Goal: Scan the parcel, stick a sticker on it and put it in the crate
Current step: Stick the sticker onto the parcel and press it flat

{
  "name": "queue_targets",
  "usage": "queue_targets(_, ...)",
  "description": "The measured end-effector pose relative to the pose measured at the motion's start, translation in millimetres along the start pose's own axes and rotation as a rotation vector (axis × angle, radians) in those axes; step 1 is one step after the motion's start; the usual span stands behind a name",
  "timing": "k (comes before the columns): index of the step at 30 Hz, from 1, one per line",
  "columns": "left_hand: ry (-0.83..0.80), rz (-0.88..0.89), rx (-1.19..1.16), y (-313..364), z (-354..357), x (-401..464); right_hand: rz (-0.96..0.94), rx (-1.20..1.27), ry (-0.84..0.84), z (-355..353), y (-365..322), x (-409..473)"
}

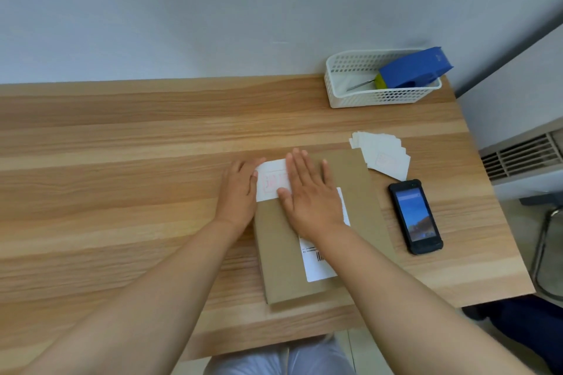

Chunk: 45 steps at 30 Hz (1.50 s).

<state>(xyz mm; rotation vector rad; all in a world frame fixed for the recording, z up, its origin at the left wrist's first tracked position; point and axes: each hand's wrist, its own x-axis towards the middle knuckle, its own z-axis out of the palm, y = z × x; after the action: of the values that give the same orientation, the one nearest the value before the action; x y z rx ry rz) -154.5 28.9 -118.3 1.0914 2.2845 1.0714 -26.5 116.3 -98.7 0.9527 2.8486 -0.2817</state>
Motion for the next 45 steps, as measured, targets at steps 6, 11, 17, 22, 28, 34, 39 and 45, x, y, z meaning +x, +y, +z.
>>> queue_targets(6,-0.009,0.053,0.407,17.4,-3.0,-2.6,0.018,-0.034,-0.095,-8.5,28.1,-2.9)
queue_targets(11,-0.138,0.046,0.549,26.3,3.8,-11.6,0.015,-0.02,-0.099,-6.7,29.0,-2.0)
queue_targets(17,-0.194,-0.006,0.558,30.3,4.3,-16.8,0.003,0.025,-0.124,-11.2,31.5,-3.0)
queue_targets(22,-0.059,-0.109,0.575,35.1,2.6,-42.2,-0.083,0.16,-0.167,-23.1,45.4,-2.3)
queue_targets(28,0.066,-0.308,0.368,44.5,5.1,-84.8,0.052,0.257,-0.157,-39.5,93.1,-46.7)
queue_targets(34,-0.074,-0.43,0.21,72.6,24.8,-128.7,0.148,0.572,-0.201,-32.2,118.2,-97.6)
queue_targets(39,-0.08,-0.485,0.124,92.6,33.2,-147.9,0.157,0.689,-0.266,-32.8,123.4,-122.0)
queue_targets(45,-0.073,-0.527,0.047,100.1,35.9,-166.8,0.176,0.771,-0.271,-41.2,113.1,-136.6)
